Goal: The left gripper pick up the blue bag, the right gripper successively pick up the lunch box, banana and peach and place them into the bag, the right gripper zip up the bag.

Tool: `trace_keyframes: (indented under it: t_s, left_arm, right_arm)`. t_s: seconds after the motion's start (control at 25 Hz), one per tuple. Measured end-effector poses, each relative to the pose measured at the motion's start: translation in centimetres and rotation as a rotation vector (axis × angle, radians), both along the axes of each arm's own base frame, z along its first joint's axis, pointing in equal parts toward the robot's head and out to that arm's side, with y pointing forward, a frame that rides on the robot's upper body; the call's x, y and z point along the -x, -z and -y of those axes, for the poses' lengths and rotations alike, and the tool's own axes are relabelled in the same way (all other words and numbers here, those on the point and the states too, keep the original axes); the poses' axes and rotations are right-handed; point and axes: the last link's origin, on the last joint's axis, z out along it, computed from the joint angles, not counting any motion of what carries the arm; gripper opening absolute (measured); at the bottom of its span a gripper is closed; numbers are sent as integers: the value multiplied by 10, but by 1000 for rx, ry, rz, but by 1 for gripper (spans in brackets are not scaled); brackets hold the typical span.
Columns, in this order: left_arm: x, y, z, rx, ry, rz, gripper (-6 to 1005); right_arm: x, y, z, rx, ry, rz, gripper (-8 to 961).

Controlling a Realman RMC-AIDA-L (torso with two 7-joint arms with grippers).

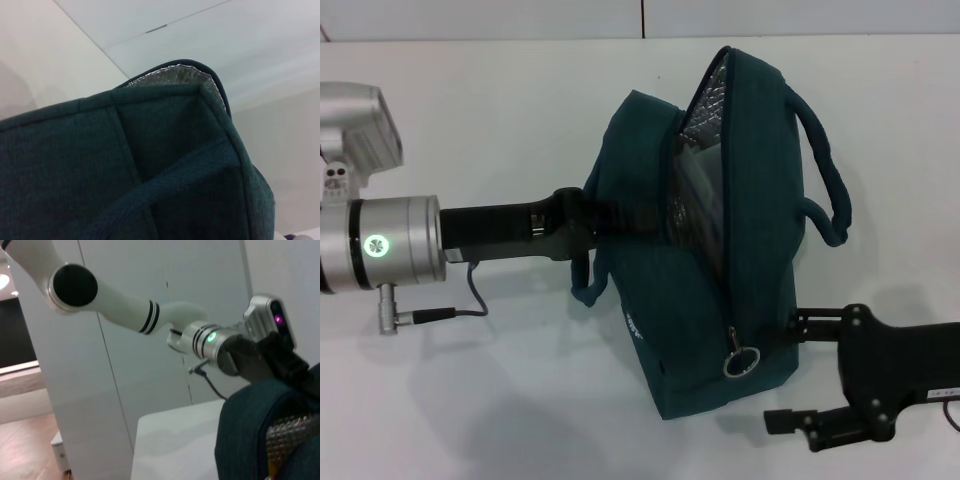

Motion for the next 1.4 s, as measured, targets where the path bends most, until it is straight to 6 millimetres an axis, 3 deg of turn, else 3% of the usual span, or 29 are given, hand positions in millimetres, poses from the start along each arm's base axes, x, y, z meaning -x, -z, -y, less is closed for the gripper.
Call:
trace_keyframes:
  t_s: [0.44,1.04,1.24,1.4]
  left_arm:
    - [-1,0,-1,-2,2,4,72]
    - [-2,-1,-2,-7,6,3,79]
    - [-3,-1,-2,-7,7,3,81]
    - [-3,-1,-3,-7,8,3,83]
  right_arm:
    - [5,10,-7,3,34,-14,740]
    - [9,17,-2,41,26,-16,712]
    - [6,20,-4,35,55,-10,521]
    - [4,22,-6,26,71,-2,478]
